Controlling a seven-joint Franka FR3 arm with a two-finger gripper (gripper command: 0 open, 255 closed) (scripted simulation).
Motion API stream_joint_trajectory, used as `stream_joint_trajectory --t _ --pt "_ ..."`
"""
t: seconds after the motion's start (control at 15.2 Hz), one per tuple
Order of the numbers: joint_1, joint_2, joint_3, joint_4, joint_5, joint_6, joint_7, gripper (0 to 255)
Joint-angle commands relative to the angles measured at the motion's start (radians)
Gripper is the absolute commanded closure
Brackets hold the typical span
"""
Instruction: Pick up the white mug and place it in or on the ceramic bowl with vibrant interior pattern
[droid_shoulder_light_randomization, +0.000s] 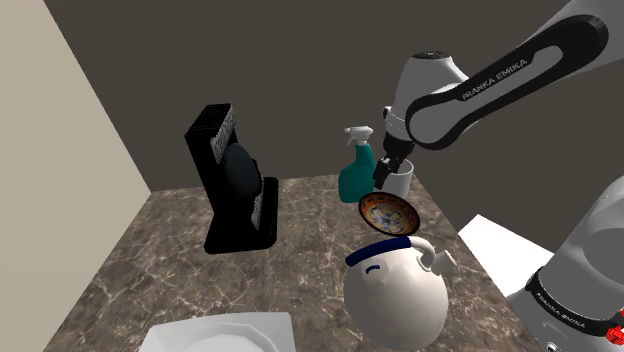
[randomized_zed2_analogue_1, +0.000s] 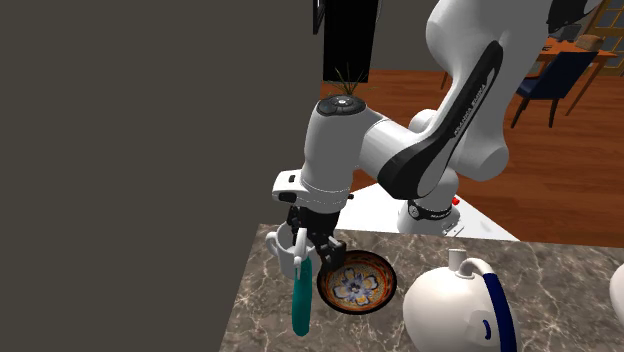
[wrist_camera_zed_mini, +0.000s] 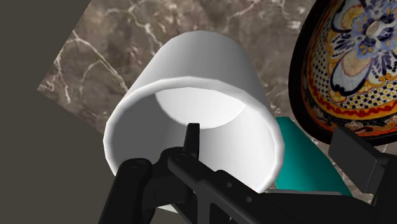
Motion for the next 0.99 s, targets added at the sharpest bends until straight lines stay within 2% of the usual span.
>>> stream_joint_trajectory --t 0.0,0.07,0.13,0.73,0.92 --pt "0.000 0.000 0.000 0.000 0.000 0.001 0.000 0" --pt "0.000 0.000 0.000 0.000 0.000 0.000 0.000 0" --pt "0.000 0.000 0.000 0.000 0.000 0.000 0.000 255" --pt "0.000 0.000 0.000 0.000 0.000 0.001 0.000 255" --pt "0.001 -0.032 -0.003 0.018 0.002 -0.050 -0.002 255"
